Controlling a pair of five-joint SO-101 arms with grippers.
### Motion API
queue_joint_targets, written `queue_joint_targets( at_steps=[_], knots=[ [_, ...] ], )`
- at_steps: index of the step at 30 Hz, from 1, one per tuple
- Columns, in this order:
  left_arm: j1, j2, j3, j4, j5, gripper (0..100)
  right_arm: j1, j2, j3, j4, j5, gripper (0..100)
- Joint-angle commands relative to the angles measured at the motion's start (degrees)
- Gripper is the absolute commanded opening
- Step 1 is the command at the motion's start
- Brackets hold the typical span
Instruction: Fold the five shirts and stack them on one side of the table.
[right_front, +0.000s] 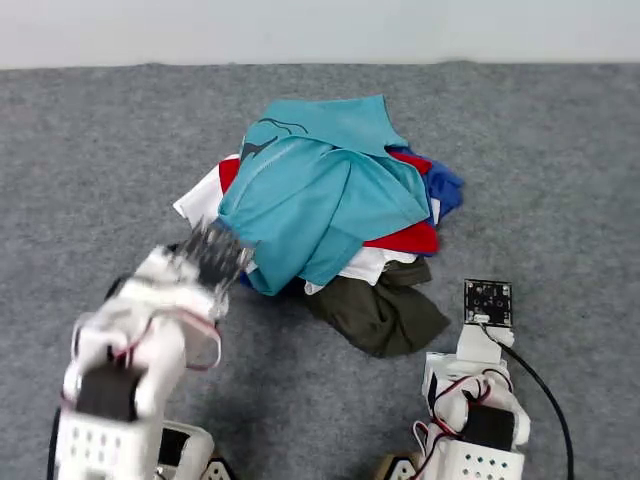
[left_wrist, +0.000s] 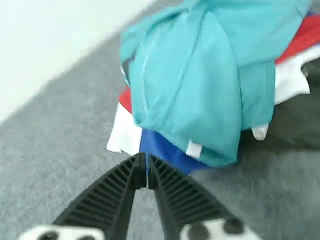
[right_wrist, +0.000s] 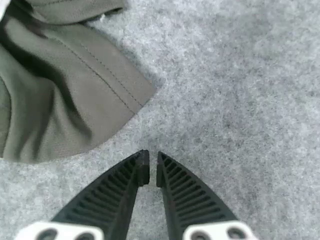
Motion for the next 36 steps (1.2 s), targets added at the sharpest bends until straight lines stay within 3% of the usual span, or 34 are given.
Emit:
queue_joint_targets(
  at_steps=[1,5,8,11,21,33,36],
  knots=[
    [0.0,15.6,-13.6,5.5,-5.3,12,-0.1,-0.7,0.8,-1.0,-0.4,3.5],
    [-0.1,27.9,-22.1,9.0,-5.7,30,-0.1,-0.7,0.8,-1.0,-0.4,3.5],
    [0.2,35.8,-26.8,8.8,-6.2,35,-0.1,-0.7,0.8,-1.0,-0.4,3.5],
    [0.4,43.9,-31.1,8.8,-9.3,35,-0.1,-0.7,0.8,-1.0,-0.4,3.5],
    [4.4,71.1,-50.1,8.8,-9.1,36,-0.1,-0.7,0.8,-1.0,-0.4,3.5],
    [5.3,96.9,-63.1,2.3,0.8,35,-0.1,-0.7,0.8,-1.0,-0.4,3.5],
    [5.2,100.1,-64.3,2.5,0.4,27,-0.1,-0.7,0.8,-1.0,-0.4,3.5]
  ],
)
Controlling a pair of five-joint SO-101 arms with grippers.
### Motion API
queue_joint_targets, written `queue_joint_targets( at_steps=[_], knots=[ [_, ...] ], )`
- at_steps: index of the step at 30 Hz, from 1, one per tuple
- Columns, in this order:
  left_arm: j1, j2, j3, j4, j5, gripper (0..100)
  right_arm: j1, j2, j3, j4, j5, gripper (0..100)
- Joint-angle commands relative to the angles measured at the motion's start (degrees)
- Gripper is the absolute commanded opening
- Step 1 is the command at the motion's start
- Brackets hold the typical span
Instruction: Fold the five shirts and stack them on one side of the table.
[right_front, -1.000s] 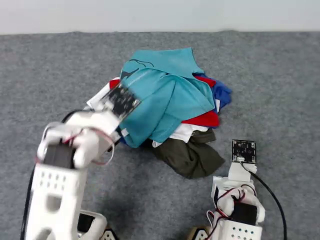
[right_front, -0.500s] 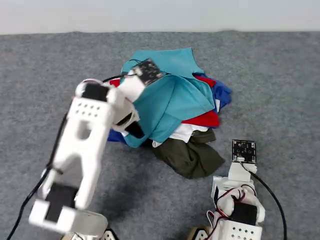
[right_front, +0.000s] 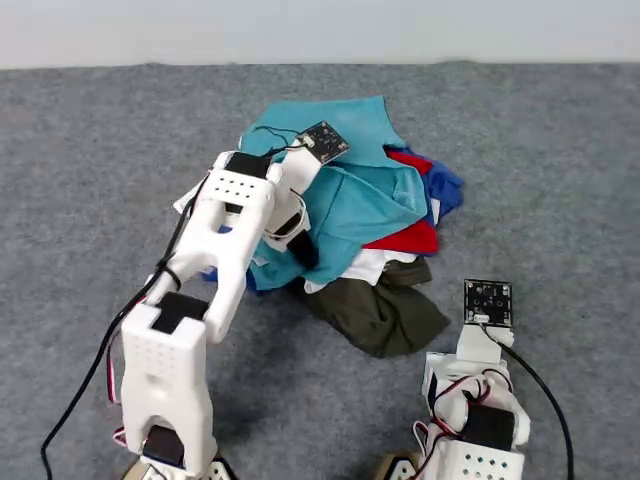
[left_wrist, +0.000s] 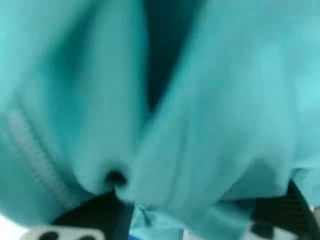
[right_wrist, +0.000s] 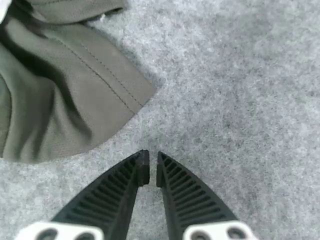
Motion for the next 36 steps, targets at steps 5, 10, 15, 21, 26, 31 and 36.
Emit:
queue_joint_targets(
  at_steps=[5,10,15,21,26,31,36],
  knots=[
    [0.5,2.8,-2.2,-0.6,-3.0,0,-0.1,-0.7,0.8,-1.0,-0.4,3.5],
    [-1.3,-4.8,-2.2,3.9,-3.2,1,-0.1,-0.7,0.8,-1.0,-0.4,3.5],
    [-5.9,-18.2,-2.2,4.0,-3.0,1,-0.1,-0.7,0.8,-1.0,-0.4,3.5],
    [-13.9,-32.5,-2.2,3.8,-2.9,1,-0.1,-0.7,0.8,-1.0,-0.4,3.5],
    [-23.2,-38.8,-2.2,3.6,-2.9,1,-0.1,-0.7,0.8,-1.0,-0.4,3.5],
    [-34.6,-40.4,-2.2,-1.5,-2.9,1,-0.1,-0.7,0.8,-1.0,-0.4,3.5],
    [-44.9,-40.2,-1.9,-7.8,-2.9,1,-0.1,-0.7,0.8,-1.0,-0.4,3.5]
  ],
)
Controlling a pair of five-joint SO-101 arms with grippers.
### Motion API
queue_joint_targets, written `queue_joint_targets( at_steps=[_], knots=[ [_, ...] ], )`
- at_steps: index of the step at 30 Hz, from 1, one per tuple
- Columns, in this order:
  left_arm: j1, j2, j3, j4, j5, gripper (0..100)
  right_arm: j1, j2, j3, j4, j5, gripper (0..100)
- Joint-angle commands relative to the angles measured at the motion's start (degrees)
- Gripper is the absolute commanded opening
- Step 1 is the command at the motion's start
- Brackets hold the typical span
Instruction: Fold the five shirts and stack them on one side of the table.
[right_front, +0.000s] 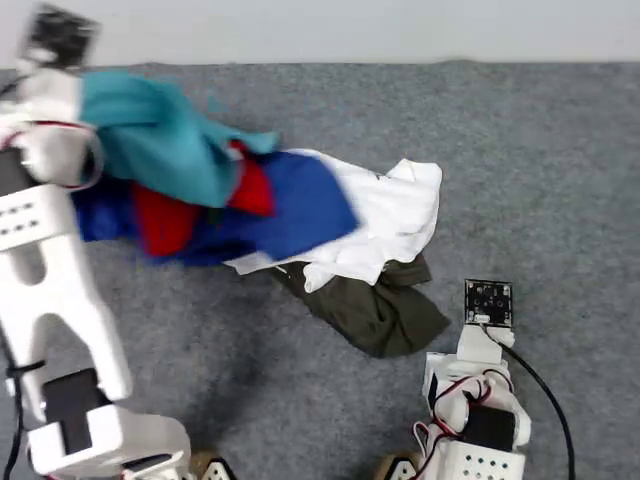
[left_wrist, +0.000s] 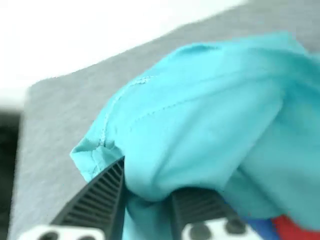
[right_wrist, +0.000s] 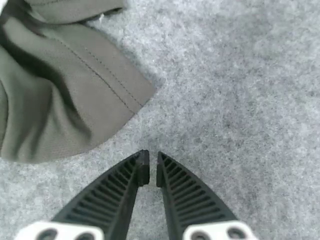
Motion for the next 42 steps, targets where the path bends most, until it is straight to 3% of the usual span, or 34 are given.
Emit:
queue_joint_targets(
  at_steps=[1,7,15,18,21,24,28,33,38,42],
  knots=[
    [-7.3,-4.1,-0.7,-5.3,-0.1,1,-0.1,-0.7,0.8,-1.0,-0.4,3.5],
    [-14.6,-4.1,-0.7,-9.8,-0.1,1,-0.1,-0.7,0.8,-1.0,-0.4,3.5],
    [-14.2,-4.7,5.1,-8.7,-1.2,3,-0.1,-0.7,0.8,-1.0,-0.4,3.5],
    [-14.2,-4.7,5.8,-7.4,-6.3,14,-0.1,-0.7,0.8,-1.0,-0.4,3.5],
    [-14.2,-5.3,4.8,-3.3,-6.7,30,-0.1,-0.7,0.8,-1.0,-0.4,3.5],
    [-13.5,-7.8,3.6,0.4,-6.7,32,-0.1,-0.7,0.8,-1.0,-0.4,3.5],
    [-9.2,-11.3,3.4,5.5,-6.7,32,-0.1,-0.7,0.8,-1.0,-0.4,3.5],
    [1.1,-10.6,3.7,12.4,-6.9,32,-0.1,-0.7,0.8,-1.0,-0.4,3.5],
    [12.0,-1.3,5.0,14.7,-8.0,32,-0.1,-0.7,0.8,-1.0,-0.4,3.5],
    [16.8,8.1,4.6,14.5,-11.7,32,-0.1,-0.7,0.8,-1.0,-0.4,3.5]
  ],
)
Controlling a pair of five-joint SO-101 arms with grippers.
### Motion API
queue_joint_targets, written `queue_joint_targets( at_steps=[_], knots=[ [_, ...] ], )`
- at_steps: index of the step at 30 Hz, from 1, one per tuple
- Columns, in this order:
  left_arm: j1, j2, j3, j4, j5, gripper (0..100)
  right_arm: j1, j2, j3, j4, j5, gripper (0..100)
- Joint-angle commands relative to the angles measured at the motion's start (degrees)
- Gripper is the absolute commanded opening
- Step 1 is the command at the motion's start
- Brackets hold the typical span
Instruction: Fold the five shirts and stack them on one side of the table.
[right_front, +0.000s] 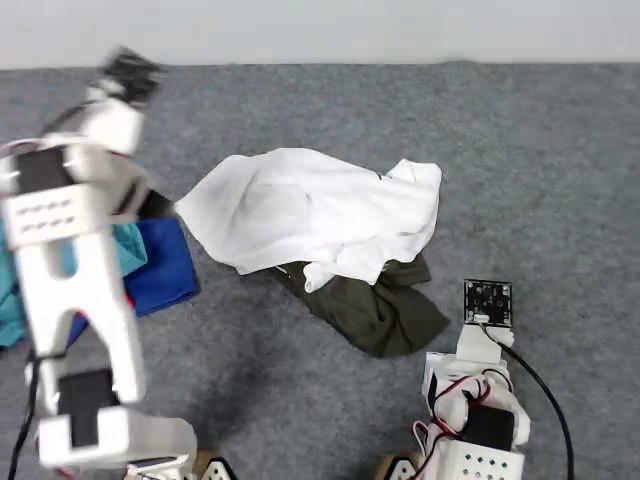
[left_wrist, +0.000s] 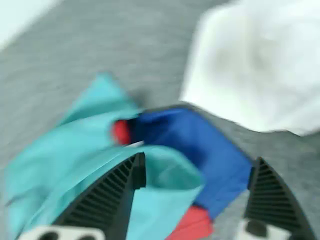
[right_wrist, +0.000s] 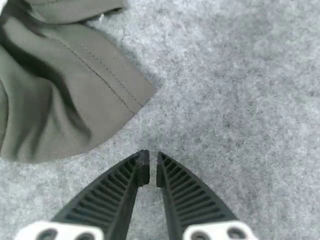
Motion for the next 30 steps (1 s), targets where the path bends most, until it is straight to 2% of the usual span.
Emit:
queue_joint_targets(
  at_steps=[1,5,17,20,24,30],
  knots=[
    [3.9,6.3,-1.4,0.1,-3.6,32,-0.1,-0.7,0.8,-1.0,-0.4,3.5],
    [6.3,13.4,-1.5,0.0,-6.8,32,-0.1,-0.7,0.8,-1.0,-0.4,3.5],
    [11.7,28.7,-1.5,-8.2,-6.3,31,-0.1,-0.7,0.8,-1.0,-0.4,3.5],
    [11.6,31.4,-1.5,-11.3,-6.7,22,-0.1,-0.7,0.8,-1.0,-0.4,3.5],
    [11.6,32.5,-1.6,-12.3,-6.8,1,-0.1,-0.7,0.8,-1.0,-0.4,3.5],
    [9.3,26.8,-7.9,-6.4,-6.7,1,-0.1,-0.7,0.8,-1.0,-0.4,3.5]
  ],
)
